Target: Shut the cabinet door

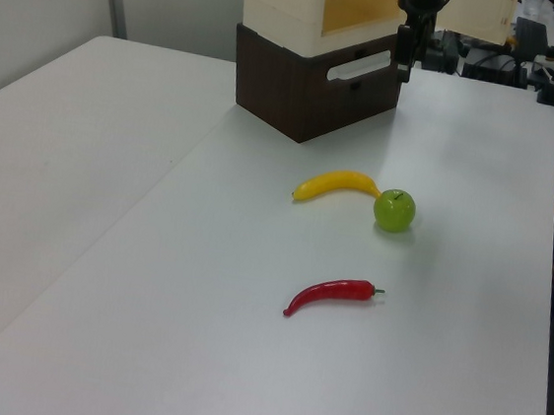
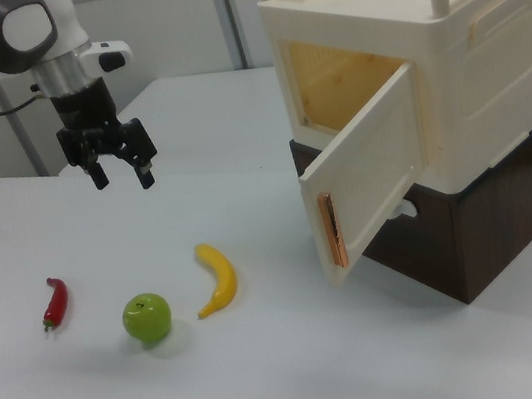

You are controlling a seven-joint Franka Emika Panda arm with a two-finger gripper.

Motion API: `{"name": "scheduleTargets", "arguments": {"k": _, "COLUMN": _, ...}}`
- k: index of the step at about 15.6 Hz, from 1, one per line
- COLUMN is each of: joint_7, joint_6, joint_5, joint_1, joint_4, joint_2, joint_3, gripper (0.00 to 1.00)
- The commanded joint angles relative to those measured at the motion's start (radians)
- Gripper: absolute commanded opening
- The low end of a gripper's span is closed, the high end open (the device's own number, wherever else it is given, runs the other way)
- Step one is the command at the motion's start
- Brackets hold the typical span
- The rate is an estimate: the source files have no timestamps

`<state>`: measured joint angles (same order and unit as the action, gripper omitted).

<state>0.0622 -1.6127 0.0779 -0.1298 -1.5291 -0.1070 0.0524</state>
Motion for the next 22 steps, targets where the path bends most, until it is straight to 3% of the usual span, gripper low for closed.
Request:
{"name": "scheduleTargets", "arguments": {"k": 1, "joint_7": 0.013, "joint_6": 0.002, "joint_5": -0.009, "joint_1": 0.001, "joint_4": -0.026, "joint_2": 0.03, "joint_3": 0.004, "gripper": 1.0}}
{"name": "scheduleTargets", "arguments": {"k": 12, "joint_7": -0.001, "joint_6": -0.038, "joint_5": -0.02, "joint_1": 0.001, "joint_4": -0.025, "joint_2": 0.021, "joint_3": 0.012, "gripper": 1.0}}
{"name": "scheduleTargets", "arguments": {"k": 13, "joint_7": -0.001, "joint_6": -0.036, "joint_5": -0.02, "joint_1": 0.001, "joint_4": -0.025, "joint_2": 0.021, "joint_3": 0.012, "gripper": 0.94}}
{"name": "scheduleTargets", "arguments": {"k": 18, "joint_7": 0.001, "joint_6": -0.036, "joint_5": -0.02, "joint_1": -0.001, "joint_4": -0.025, "joint_2": 0.021, "joint_3": 0.012, "gripper": 0.32}}
{"name": "scheduleTargets", "arguments": {"k": 21, "joint_7": -0.001, "joint_6": -0.033, "joint_5": -0.02, "joint_1": 0.001, "joint_4": -0.023, "joint_2": 0.021, "joint_3": 0.012, "gripper": 0.04}}
{"name": "scheduleTargets", "arguments": {"k": 22, "joint_7": -0.001, "joint_6": -0.032, "joint_5": -0.02, "joint_1": 0.001, "joint_4": -0.022, "joint_2": 0.021, "joint_3": 0.014, "gripper": 0.0}}
